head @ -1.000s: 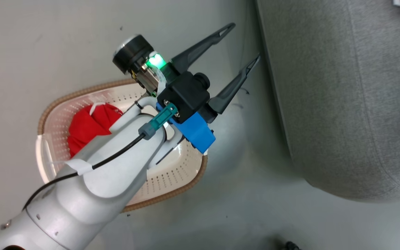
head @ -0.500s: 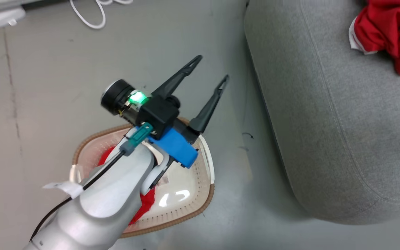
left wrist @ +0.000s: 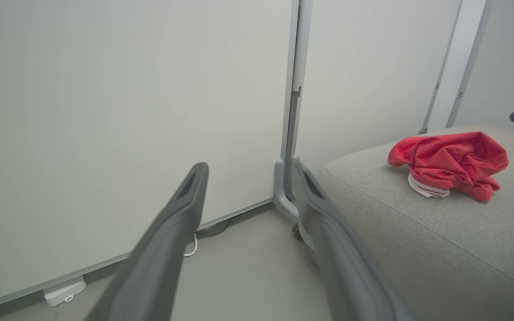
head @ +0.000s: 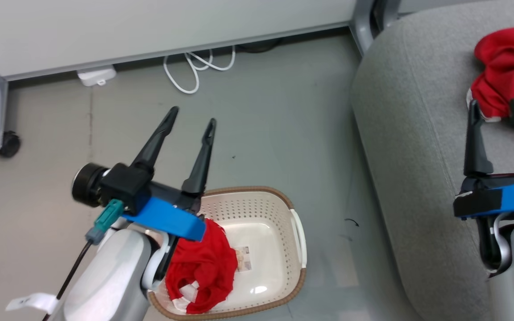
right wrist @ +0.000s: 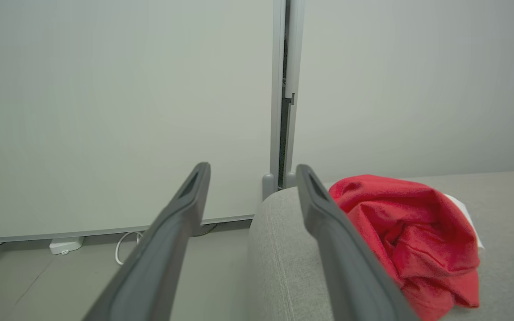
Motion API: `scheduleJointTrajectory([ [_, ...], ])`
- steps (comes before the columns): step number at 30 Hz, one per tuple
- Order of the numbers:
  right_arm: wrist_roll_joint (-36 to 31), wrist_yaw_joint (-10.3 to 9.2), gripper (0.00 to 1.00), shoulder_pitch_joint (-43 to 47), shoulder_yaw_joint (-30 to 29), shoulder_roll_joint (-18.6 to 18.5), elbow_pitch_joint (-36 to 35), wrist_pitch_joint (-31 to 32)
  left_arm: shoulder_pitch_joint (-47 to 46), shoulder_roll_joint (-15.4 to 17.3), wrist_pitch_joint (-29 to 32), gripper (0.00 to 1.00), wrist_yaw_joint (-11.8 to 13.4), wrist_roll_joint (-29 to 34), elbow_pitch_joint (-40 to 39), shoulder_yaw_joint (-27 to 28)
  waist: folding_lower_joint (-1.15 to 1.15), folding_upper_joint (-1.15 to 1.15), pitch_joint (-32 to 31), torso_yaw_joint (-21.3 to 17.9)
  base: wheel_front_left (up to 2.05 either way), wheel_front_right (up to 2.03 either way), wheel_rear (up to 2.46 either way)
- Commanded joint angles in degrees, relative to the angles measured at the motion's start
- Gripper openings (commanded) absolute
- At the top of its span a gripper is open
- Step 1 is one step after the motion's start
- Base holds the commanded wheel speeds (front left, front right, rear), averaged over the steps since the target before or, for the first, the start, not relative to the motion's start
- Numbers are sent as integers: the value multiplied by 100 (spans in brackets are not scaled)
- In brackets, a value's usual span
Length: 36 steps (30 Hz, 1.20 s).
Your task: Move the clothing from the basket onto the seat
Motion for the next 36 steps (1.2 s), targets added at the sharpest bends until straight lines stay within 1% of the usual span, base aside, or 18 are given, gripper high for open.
scheduleJointTrajectory([
  [1, 45, 3, 100, 131, 99, 41, -65, -20, 195, -13, -14, 100, 0, 77, -66, 219, 1, 0, -201, 220, 0, 0, 0],
  [4, 71, 3, 100, 223, 258, 113, -182, -20, 480, -72, -14, 100, -23, 170, -172, 623, 1, 0, -302, 358, 0, 0, 0],
  [9, 84, 3, 100, 352, 512, 248, -372, -20, 911, -197, -14, 100, -132, 361, -282, 1220, 1, 0, -451, 530, 0, 0, 0],
  [16, 47, 3, 100, 618, 711, 365, -531, -20, 1364, -458, -15, 100, -285, 644, -368, 1816, 1, 0, -725, 718, 0, 0, 0],
  [26, 9, 3, 100, 1116, 799, 461, -727, -20, 1762, -730, -15, 100, -460, 898, -432, 2262, 1, 0, -933, 774, 0, 0, 0],
  [36, 133, 3, 100, 1529, 732, 485, -741, -20, 1904, -934, -15, 100, -578, 1067, -385, 2434, 1, 0, -998, 790, 0, 0, 0],
])
